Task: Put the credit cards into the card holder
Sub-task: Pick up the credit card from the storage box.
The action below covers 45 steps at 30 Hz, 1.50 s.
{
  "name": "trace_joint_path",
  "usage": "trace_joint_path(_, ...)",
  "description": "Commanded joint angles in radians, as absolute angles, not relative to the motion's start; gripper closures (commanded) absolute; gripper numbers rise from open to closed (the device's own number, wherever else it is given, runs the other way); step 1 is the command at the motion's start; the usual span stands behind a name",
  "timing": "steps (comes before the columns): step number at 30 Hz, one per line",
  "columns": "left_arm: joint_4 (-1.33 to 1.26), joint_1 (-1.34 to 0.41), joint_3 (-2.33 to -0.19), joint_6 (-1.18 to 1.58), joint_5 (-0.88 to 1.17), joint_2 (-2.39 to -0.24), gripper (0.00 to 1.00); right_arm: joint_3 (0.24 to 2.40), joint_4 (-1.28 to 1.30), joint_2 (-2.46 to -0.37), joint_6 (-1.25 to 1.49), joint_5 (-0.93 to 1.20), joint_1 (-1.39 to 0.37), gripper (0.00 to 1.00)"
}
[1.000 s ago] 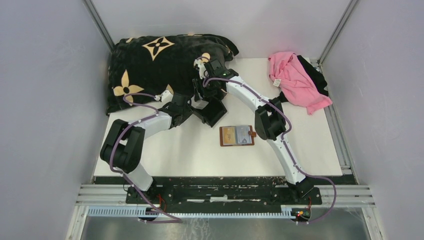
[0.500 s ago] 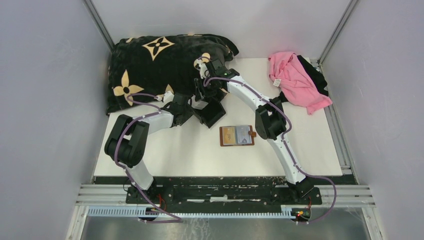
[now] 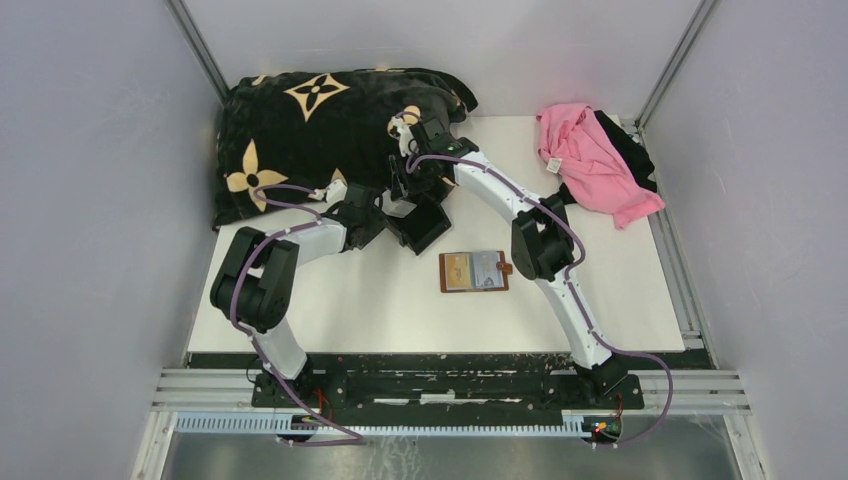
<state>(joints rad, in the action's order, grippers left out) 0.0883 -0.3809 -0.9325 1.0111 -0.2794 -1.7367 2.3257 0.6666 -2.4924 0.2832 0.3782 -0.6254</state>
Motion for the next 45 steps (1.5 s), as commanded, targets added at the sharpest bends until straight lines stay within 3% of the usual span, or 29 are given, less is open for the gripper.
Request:
trace_joint_path(1,0.018,-0.382,-0.97,0.998,-0.246,-1.743,0.42,2.319,0.671,-2.409,0.306,0.412,-0.673,0.61)
trace_joint_path(14,0.026,-0.382,-0.969,1.001,-0.245,-1.737,0.42,2.324,0.68,-2.385,0.287,0.356,-0.675,0.7)
trace_joint_path(32,0.101,-0.382,-0.947,0.979,-0.307,-1.616,0.4,2.188,0.64,-2.179,0.14,-0.009,-0.677,0.95)
trace_joint_path(45,0.119,-0.462,-0.82,0.859,-0.352,-1.27,0.38,1.693,0.613,-1.72,0.234,0.06,-0.678,0.99)
